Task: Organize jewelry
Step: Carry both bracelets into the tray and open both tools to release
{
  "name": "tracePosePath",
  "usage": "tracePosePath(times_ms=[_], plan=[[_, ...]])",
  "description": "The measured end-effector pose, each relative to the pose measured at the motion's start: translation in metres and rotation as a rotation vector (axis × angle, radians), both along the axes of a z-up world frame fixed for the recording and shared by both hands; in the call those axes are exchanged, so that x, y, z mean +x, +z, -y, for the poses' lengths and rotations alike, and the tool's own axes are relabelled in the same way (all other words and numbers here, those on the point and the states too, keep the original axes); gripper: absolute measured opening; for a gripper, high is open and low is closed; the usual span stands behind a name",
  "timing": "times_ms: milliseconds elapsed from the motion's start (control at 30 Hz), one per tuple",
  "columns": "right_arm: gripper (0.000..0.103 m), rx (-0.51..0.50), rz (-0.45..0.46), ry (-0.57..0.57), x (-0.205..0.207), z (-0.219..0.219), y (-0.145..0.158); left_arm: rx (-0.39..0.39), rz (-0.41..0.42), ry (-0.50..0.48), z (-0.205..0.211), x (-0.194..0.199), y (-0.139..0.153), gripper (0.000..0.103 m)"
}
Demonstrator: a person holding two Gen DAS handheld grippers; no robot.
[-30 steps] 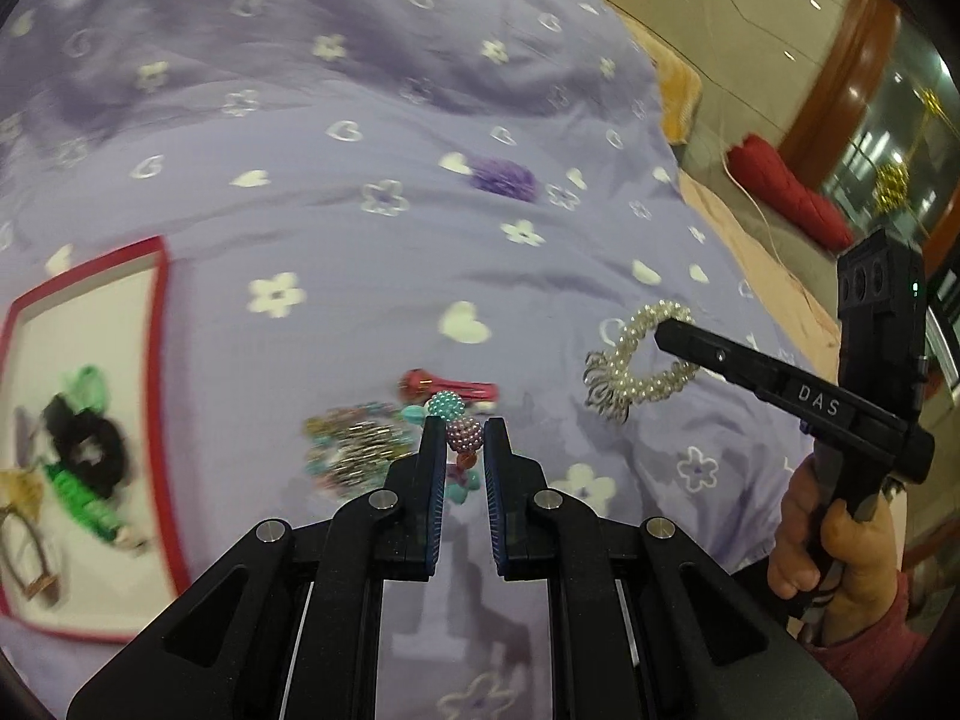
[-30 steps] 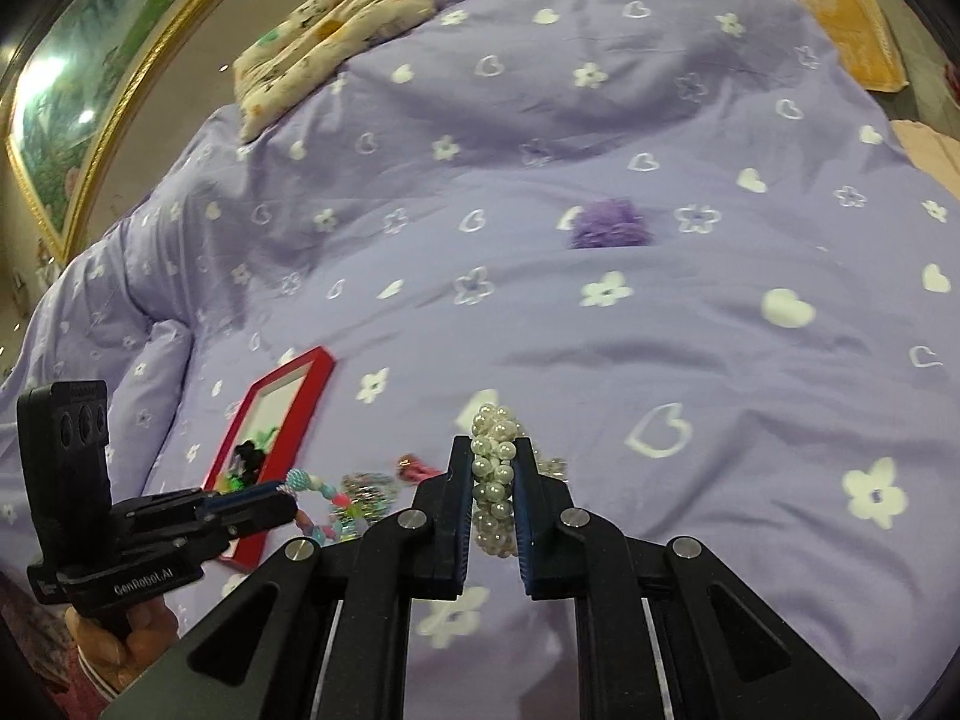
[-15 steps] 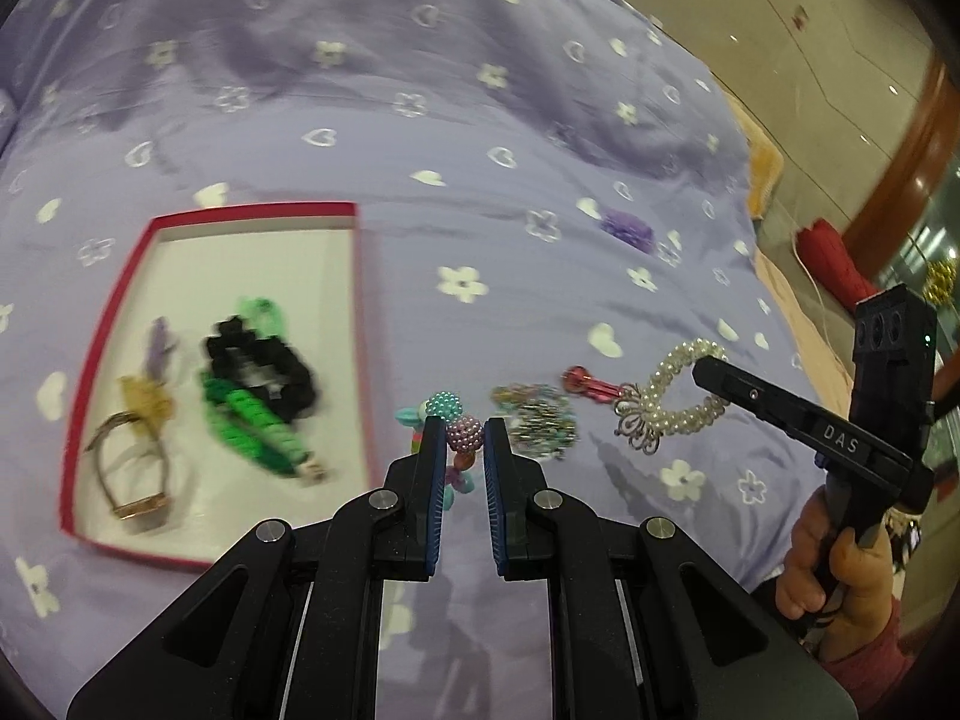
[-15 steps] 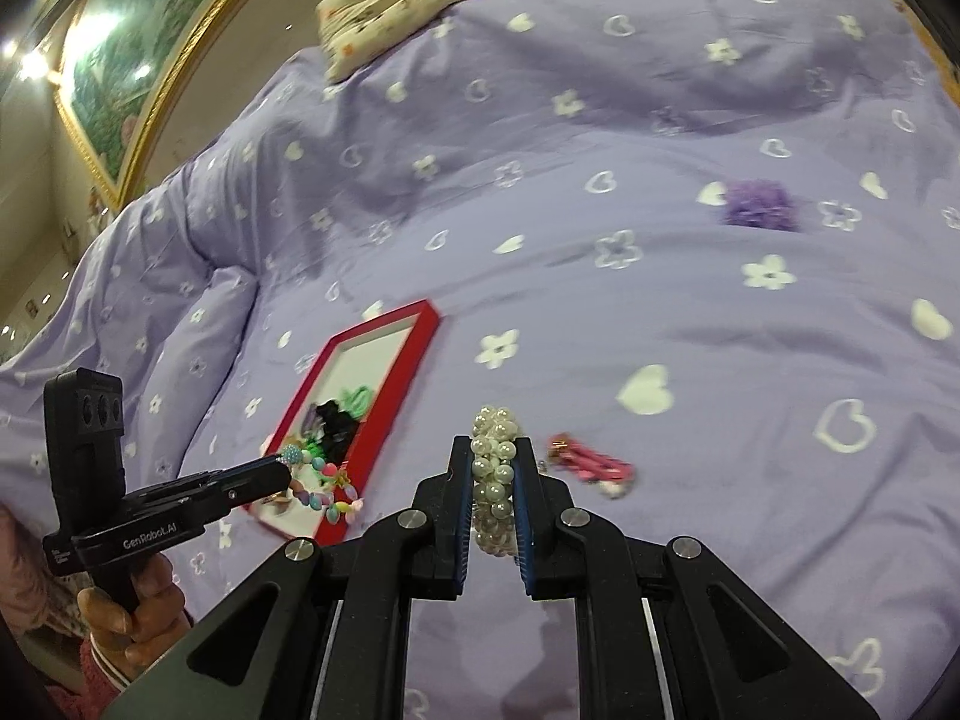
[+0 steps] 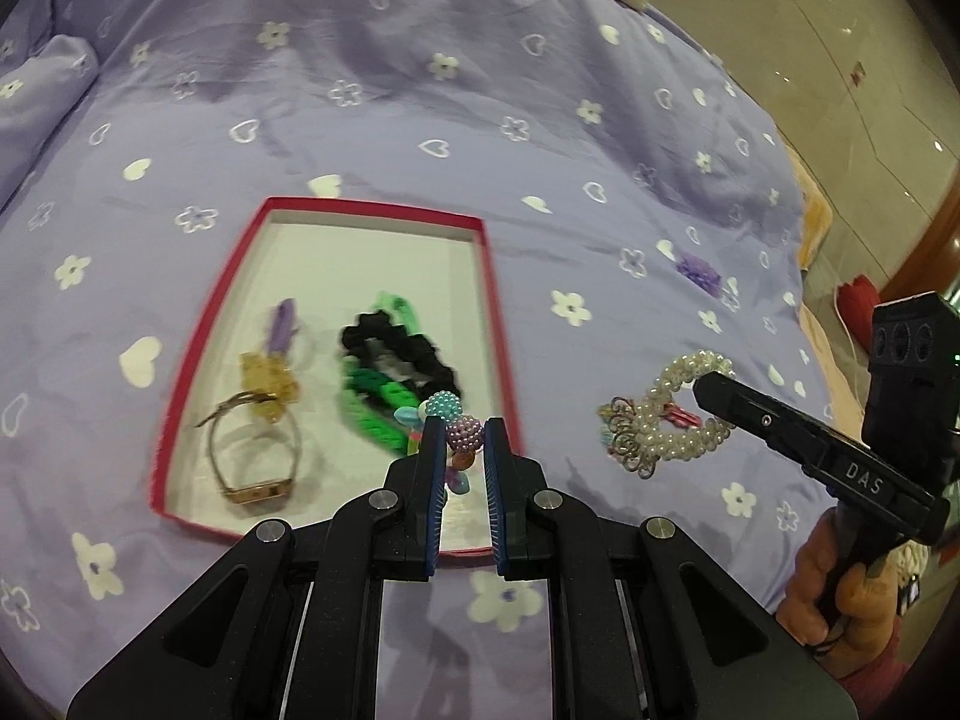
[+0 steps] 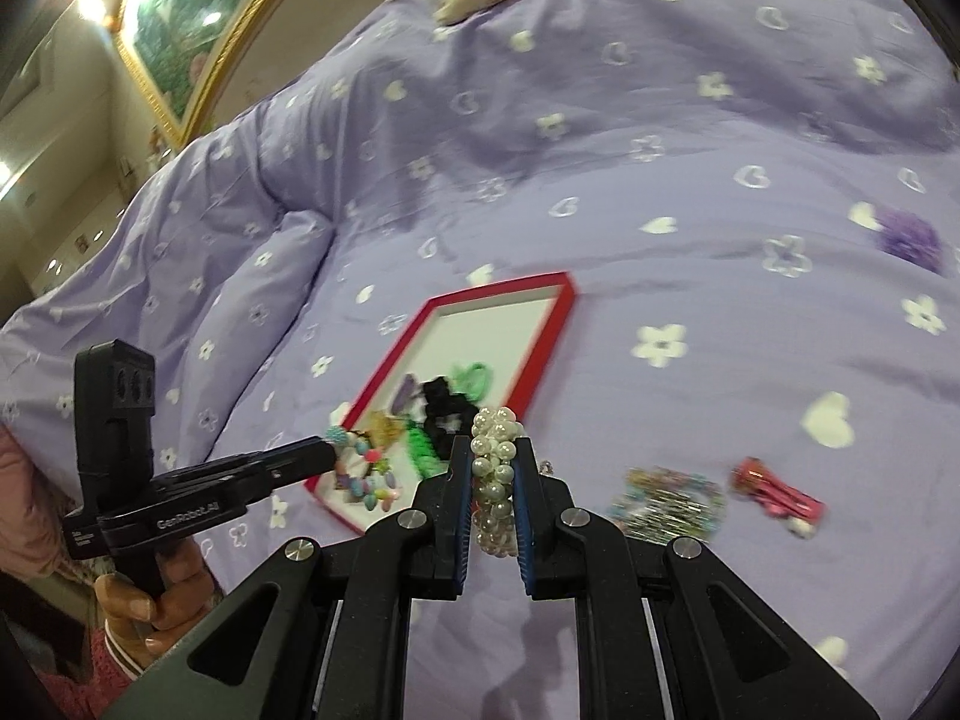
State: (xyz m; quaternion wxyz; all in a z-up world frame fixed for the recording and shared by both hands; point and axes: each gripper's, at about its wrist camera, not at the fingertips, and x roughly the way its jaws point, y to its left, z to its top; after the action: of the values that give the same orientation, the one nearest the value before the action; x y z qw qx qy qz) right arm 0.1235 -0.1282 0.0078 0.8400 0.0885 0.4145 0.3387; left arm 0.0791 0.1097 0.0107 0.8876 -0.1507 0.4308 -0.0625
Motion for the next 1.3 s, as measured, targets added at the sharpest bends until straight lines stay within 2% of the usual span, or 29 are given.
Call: tracePosePath(times_ms=[367,567,833,1167,1300], plan=[[0.012,0.039,-0.044,0.156,0.003,-0.075,-0.01,-0.021,-0.027,0.062,-0.037,-0.002,-0.014,0.011],[0.012,0.034,-0.105,0.225,0.01,-0.107,-0.03,-0.043,-0.053,0.078,-0.05,0.0,-0.031,0.011],[0.012,-0.056,-0.16,0.187,0.031,-0.106,-0.065,-0.031,-0.108,0.116,-0.07,0.003,-0.055,0.011],[0.016,-0.201,-0.111,0.16,0.041,-0.111,-0.078,0.032,-0.166,0.163,-0.08,0.006,-0.077,0.011],[0.016,-0.204,-0.114,0.164,0.041,-0.111,-0.081,0.024,-0.176,0.172,-0.081,0.007,-0.08,0.011]])
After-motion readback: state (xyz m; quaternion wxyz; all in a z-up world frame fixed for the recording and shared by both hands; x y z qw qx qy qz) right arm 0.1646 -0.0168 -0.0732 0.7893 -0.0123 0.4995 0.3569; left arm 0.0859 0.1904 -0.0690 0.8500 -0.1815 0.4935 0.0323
